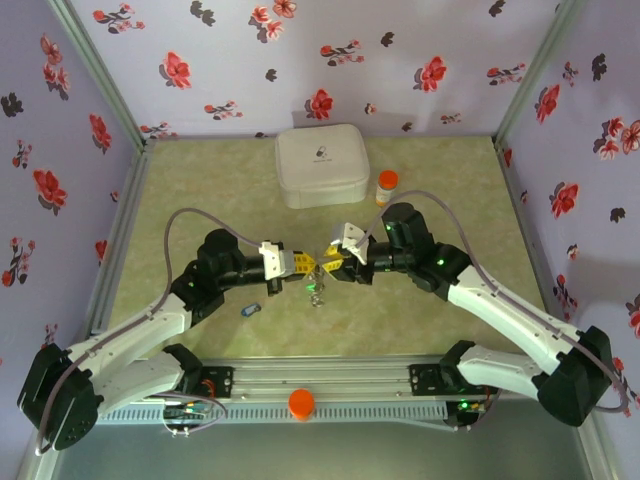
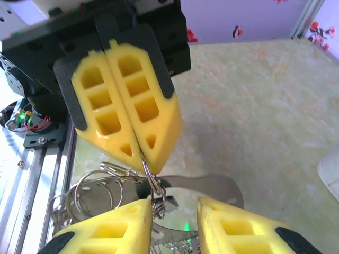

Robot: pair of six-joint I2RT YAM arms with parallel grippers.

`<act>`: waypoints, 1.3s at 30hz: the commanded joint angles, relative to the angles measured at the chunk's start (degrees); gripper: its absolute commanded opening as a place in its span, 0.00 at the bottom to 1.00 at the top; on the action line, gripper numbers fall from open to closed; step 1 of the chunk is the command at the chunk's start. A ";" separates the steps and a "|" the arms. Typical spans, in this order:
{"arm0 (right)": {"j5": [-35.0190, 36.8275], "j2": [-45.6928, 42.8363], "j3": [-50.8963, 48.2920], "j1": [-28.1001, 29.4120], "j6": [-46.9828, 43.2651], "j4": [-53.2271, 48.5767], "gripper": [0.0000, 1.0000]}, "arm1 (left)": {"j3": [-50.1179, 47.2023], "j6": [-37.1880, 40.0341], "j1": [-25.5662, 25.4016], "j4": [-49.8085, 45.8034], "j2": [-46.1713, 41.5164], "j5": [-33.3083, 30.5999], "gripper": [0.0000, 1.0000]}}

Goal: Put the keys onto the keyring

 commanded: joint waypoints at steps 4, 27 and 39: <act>-3.61 0.47 -0.36 -0.22 -0.47 3.50 0.27 | 0.37 -1.35 -0.21 4.06 0.04 1.47 0.00; -3.67 2.72 2.01 -0.12 -0.23 1.79 0.00 | 0.41 -0.21 -0.20 2.30 -0.33 -1.51 0.23; 7.47 5.47 10.99 3.41 -9.31 -16.21 0.00 | 6.04 5.85 -0.39 -14.53 0.65 -4.45 0.30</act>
